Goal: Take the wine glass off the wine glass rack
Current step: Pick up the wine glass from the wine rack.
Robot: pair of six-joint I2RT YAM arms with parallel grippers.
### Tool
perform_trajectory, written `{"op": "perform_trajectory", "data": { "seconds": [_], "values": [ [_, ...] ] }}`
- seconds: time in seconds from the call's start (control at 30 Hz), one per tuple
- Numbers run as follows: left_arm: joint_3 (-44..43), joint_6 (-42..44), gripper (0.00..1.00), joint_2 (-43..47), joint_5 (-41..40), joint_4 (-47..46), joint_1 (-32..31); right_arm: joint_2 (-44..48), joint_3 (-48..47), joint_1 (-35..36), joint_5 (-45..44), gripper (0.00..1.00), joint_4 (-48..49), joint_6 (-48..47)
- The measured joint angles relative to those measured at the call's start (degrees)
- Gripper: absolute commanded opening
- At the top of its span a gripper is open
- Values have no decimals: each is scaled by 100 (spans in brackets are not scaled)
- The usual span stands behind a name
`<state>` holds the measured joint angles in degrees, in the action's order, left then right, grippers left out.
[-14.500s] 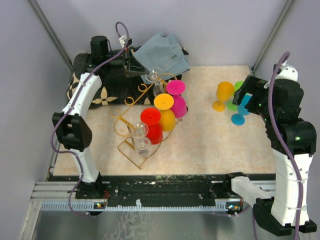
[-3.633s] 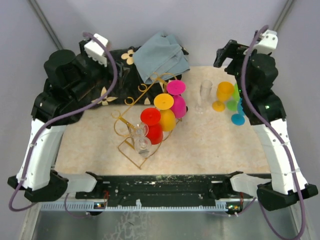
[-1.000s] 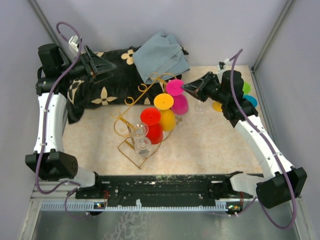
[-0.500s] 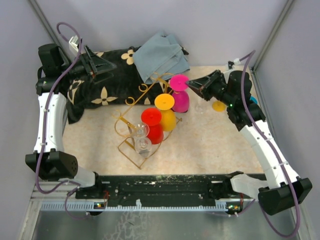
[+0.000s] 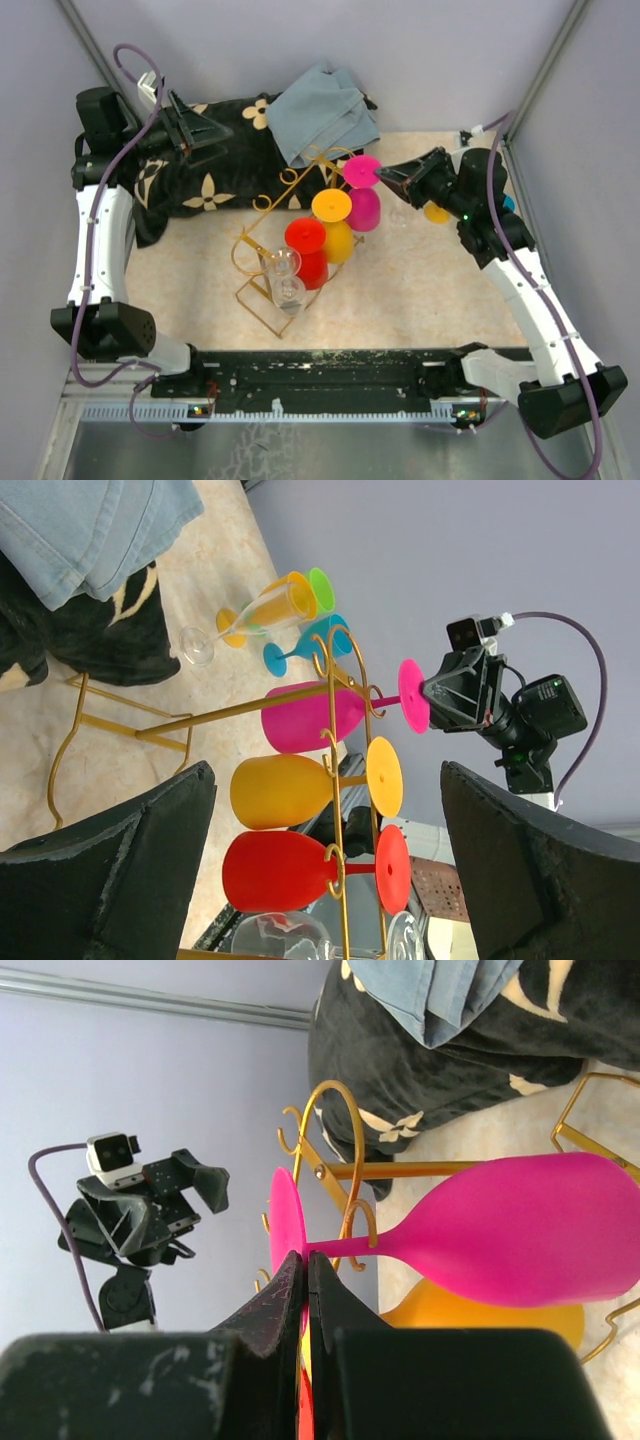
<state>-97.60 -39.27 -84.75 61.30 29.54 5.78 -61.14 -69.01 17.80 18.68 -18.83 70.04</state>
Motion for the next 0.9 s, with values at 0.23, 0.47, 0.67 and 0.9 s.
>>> {"op": "perform_trajectory", "data": {
  "seconds": [0.23, 0.47, 0.67, 0.9],
  "values": [
    [-74, 2, 98, -15, 55, 2, 0, 0, 240, -9, 15, 0, -11, 13],
    [-96, 2, 98, -33, 87, 2, 0, 33, 299, -9, -48, 0, -74, 9],
    [-459, -101, 98, -254, 94, -13, 0, 387, 4, -31, -476, 0, -1008, -216],
    [-881, -710, 98, -568, 192, -680, 11, 706, -1685, -260, -1279, 0, -2371, -852]
  ]
}}
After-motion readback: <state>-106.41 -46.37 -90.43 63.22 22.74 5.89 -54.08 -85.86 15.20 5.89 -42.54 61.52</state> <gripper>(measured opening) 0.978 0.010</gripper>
